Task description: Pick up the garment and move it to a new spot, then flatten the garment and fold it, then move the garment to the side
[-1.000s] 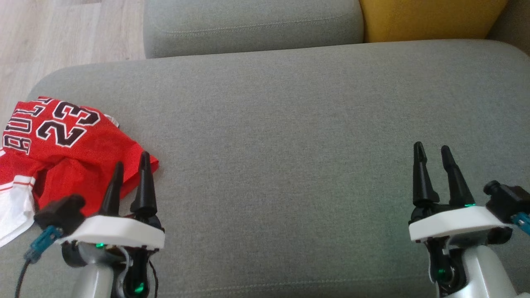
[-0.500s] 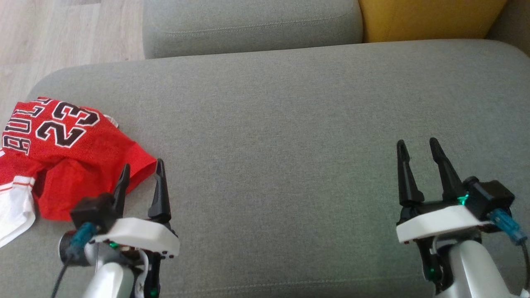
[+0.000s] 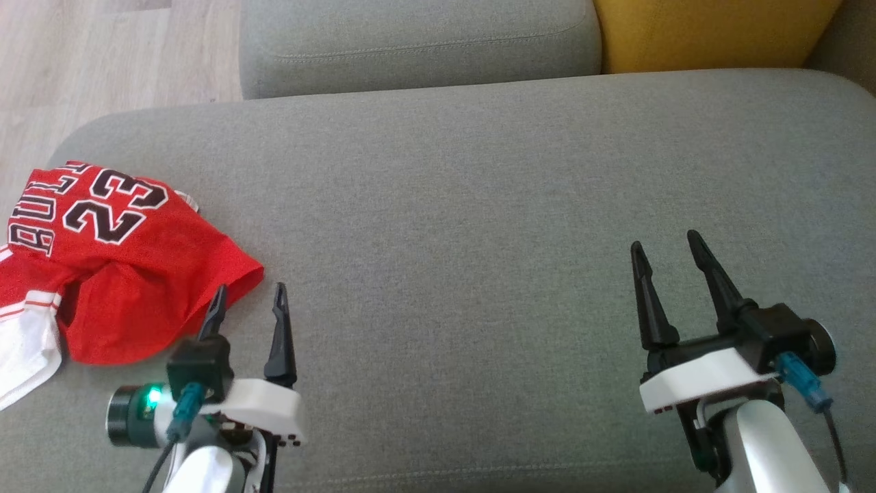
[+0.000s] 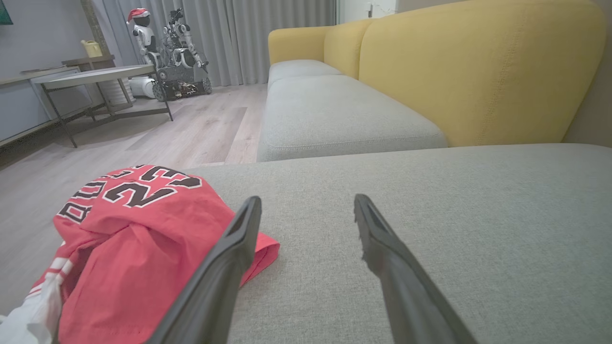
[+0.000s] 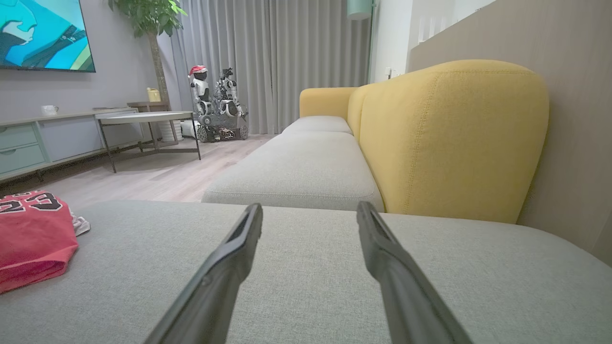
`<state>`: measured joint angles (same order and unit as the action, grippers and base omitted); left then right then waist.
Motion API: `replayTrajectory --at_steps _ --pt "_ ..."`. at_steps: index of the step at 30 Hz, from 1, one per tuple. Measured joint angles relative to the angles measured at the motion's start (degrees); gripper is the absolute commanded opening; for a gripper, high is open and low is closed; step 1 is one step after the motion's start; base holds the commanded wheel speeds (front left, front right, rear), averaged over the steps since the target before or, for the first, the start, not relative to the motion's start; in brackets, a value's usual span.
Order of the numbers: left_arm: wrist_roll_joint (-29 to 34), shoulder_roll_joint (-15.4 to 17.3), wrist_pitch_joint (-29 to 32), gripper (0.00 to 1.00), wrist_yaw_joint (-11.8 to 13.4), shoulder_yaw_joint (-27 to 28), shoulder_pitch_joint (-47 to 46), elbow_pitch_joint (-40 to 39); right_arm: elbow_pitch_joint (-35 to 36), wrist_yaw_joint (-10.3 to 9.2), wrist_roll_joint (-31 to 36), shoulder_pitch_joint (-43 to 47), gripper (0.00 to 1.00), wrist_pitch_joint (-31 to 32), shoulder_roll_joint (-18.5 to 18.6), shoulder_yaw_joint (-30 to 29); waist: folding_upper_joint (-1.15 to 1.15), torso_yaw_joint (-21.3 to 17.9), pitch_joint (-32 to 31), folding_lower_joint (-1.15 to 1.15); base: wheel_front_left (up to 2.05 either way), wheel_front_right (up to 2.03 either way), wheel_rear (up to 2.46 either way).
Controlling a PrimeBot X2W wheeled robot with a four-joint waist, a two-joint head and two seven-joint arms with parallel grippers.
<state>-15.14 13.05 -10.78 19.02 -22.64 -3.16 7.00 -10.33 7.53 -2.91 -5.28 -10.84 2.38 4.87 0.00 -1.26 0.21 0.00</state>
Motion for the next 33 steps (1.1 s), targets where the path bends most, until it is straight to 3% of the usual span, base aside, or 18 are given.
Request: replayTrajectory --at_steps 4,8,12,18,33 --pt "-0.01 -0.29 -0.67 1.0 -0.05 -0.6 -0.34 0.69 -0.7 0.0 1.37 -0.02 1.0 -0.73 0.01 0.04 0.0 0.1 -0.02 0.0 0.0 0.0 0.0" --pt "-2.04 -1.83 -1.55 1.0 -2.82 1.19 -0.3 1.03 -3.64 0.0 -7.04 -0.15 1.0 -1.32 0.02 1.18 0.0 0.28 -0.11 0.0 0.0 0.0 0.0" --pt "-3.07 -3.52 -2.13 1.0 -5.5 3.66 -0.02 2.27 -6.3 0.0 -9.7 -0.25 1.0 -1.9 0.11 2.56 0.0 0.4 -0.17 0.0 0.0 0.0 0.0" --pt "0.63 -5.39 -3.02 1.0 -7.95 5.55 0.84 4.44 -8.09 0.0 -8.77 -2.06 1.0 -3.07 0.14 2.97 0.0 0.38 -0.32 0.0 0.0 0.0 0.0" --pt "6.76 -7.88 -3.53 1.0 -10.34 9.53 0.85 6.22 -8.62 0.0 -6.05 -2.69 1.0 -3.54 0.22 2.82 0.0 1.8 -0.75 0.0 0.0 0.0 0.0"
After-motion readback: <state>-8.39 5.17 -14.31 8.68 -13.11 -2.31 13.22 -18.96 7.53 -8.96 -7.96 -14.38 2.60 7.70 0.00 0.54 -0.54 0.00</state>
